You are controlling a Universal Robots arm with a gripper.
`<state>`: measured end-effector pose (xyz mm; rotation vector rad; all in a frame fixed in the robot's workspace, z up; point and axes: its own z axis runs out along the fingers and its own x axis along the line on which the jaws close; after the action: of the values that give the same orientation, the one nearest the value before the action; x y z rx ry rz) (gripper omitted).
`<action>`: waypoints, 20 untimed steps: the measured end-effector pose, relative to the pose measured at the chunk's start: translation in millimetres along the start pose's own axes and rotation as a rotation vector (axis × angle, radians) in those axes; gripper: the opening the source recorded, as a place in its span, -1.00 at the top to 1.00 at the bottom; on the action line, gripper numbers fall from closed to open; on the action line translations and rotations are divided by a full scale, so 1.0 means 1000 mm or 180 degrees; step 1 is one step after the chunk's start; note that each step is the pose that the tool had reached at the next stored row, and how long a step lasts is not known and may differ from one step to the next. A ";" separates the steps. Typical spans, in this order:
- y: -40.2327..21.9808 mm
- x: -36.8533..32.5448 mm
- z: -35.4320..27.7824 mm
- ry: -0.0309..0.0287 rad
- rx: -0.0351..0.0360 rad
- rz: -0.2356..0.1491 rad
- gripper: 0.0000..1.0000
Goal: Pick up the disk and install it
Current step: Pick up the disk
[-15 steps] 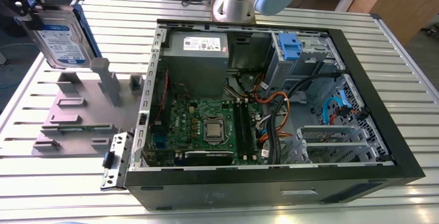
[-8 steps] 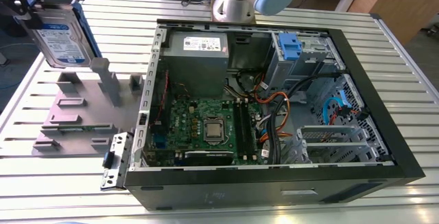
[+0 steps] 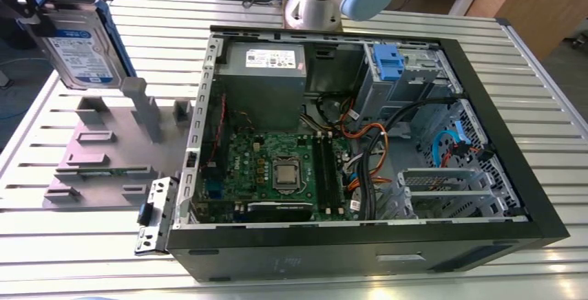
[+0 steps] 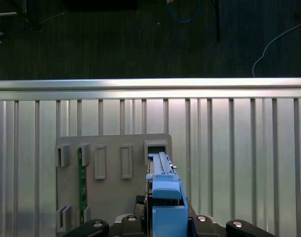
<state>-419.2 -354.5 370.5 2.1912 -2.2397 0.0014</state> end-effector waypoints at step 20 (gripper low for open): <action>0.0000 0.0000 -0.0060 0.0000 0.0000 0.0000 0.26</action>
<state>-419.2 -354.5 376.5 2.1912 -2.2397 0.0014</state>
